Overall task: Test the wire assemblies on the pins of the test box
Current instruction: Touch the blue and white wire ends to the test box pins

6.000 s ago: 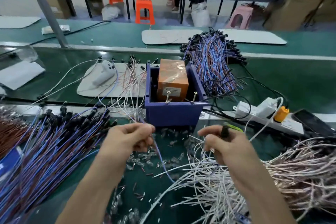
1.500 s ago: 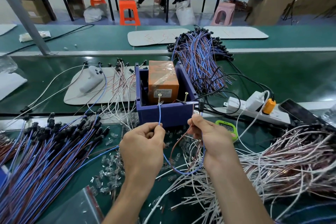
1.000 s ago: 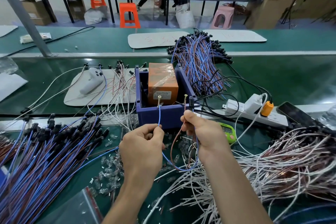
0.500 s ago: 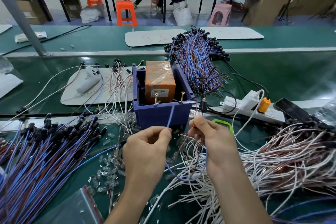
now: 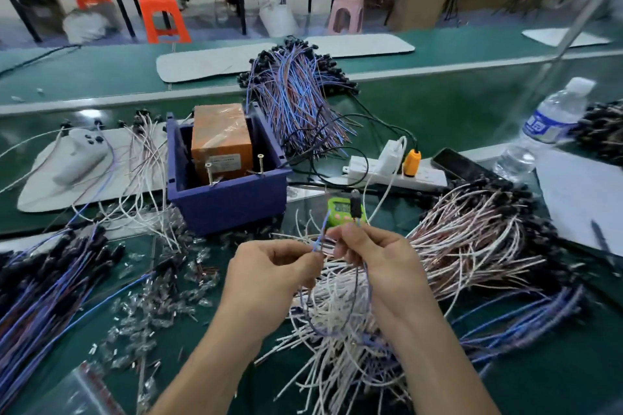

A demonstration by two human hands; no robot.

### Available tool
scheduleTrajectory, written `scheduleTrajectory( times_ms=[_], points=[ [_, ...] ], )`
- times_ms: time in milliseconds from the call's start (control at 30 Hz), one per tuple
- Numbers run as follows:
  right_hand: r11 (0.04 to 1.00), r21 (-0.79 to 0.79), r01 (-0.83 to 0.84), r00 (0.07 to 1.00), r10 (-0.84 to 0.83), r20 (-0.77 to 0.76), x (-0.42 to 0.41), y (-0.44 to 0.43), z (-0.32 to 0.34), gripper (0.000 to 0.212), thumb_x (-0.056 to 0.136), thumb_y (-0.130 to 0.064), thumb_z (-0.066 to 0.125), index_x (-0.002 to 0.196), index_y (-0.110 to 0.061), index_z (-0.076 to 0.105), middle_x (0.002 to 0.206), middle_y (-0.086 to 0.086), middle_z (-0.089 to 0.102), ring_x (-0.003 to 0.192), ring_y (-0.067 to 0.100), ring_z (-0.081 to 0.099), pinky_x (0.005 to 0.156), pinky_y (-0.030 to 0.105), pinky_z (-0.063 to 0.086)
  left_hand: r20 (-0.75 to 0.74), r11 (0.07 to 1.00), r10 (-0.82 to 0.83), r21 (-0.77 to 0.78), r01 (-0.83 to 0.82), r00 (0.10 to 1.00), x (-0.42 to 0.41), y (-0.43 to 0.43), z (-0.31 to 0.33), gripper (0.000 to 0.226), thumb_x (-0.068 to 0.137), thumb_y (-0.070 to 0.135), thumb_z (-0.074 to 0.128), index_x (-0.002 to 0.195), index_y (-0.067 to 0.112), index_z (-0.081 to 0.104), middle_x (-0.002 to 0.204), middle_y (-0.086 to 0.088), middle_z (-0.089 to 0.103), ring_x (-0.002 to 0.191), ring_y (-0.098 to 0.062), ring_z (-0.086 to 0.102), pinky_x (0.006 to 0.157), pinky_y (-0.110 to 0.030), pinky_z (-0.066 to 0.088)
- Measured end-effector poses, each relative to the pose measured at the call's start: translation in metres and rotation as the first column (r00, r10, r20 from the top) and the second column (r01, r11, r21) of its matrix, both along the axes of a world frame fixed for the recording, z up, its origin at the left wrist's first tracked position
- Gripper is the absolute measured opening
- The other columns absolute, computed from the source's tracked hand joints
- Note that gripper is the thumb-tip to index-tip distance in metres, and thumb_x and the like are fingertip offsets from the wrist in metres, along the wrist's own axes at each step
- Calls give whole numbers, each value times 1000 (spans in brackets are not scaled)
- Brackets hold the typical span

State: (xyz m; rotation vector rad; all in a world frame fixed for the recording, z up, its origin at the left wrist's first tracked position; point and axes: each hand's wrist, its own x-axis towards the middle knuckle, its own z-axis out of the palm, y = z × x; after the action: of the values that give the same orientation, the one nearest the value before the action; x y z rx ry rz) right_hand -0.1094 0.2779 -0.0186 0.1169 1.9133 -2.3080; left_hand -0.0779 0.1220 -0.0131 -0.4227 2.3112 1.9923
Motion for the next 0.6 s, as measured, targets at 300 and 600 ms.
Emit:
scheduleTrajectory(
  times_ms=[300, 600],
  points=[
    [981, 136, 139, 990, -142, 8, 24, 83, -6, 33, 97, -38, 60, 81, -22, 84, 76, 3, 75, 70, 11, 61, 72, 21, 45, 83, 964, -88, 257, 64, 993, 4, 32, 0, 7, 99, 4, 62, 98, 4, 69, 77, -18, 76, 63, -25, 74, 49, -25, 55],
    [785, 321, 531, 840, -537, -75, 25, 201, -6, 40, 99, -35, 66, 65, -18, 79, 48, 0, 57, 39, 10, 36, 40, 18, 32, 110, 974, -227, 45, 223, 968, 7, 63, -2, 14, 92, -5, 68, 83, 5, 71, 77, -16, 77, 63, -24, 75, 46, -23, 53]
  ],
)
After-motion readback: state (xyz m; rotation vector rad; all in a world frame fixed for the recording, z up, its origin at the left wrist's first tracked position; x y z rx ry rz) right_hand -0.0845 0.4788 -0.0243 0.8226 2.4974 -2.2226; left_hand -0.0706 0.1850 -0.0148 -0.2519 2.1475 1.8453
